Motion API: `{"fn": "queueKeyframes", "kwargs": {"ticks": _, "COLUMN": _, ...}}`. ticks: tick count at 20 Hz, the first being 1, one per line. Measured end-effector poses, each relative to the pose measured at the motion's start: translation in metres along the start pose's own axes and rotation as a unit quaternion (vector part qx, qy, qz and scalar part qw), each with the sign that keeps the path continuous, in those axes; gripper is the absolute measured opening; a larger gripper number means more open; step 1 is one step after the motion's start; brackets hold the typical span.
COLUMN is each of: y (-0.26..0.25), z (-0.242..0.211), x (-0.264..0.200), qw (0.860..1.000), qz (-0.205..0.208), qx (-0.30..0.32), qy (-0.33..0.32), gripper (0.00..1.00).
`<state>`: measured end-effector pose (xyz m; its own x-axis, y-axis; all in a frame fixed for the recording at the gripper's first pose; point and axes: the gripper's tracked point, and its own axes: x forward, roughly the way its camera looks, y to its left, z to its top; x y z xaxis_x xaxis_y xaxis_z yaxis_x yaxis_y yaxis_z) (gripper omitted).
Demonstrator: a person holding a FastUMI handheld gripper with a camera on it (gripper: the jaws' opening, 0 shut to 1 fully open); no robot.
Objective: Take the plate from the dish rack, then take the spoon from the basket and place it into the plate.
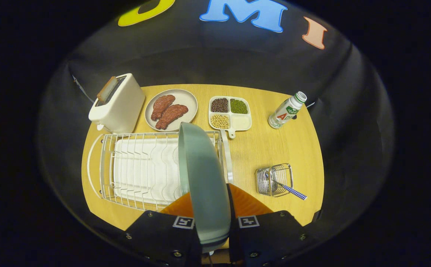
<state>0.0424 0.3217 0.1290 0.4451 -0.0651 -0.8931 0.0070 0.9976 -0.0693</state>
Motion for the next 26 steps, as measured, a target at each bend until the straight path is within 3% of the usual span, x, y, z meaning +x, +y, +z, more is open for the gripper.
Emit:
{"fn": "queueKeyframes", "kwargs": {"ticks": 8, "y": -0.054, "z": -0.044, "x": -0.041, "qw": 0.999, "qz": 0.038, "qx": 0.033, "qy": -0.004, "gripper": 0.28}}
{"fn": "queueKeyframes", "kwargs": {"ticks": 16, "y": -0.097, "z": -0.095, "x": -0.050, "qw": 0.996, "qz": 0.067, "qx": 0.060, "qy": 0.016, "gripper": 0.28}}
{"fn": "queueKeyframes", "kwargs": {"ticks": 26, "y": -0.125, "z": -0.165, "x": -0.018, "qw": 0.993, "qz": 0.063, "qx": 0.062, "qy": 0.076, "gripper": 0.28}}
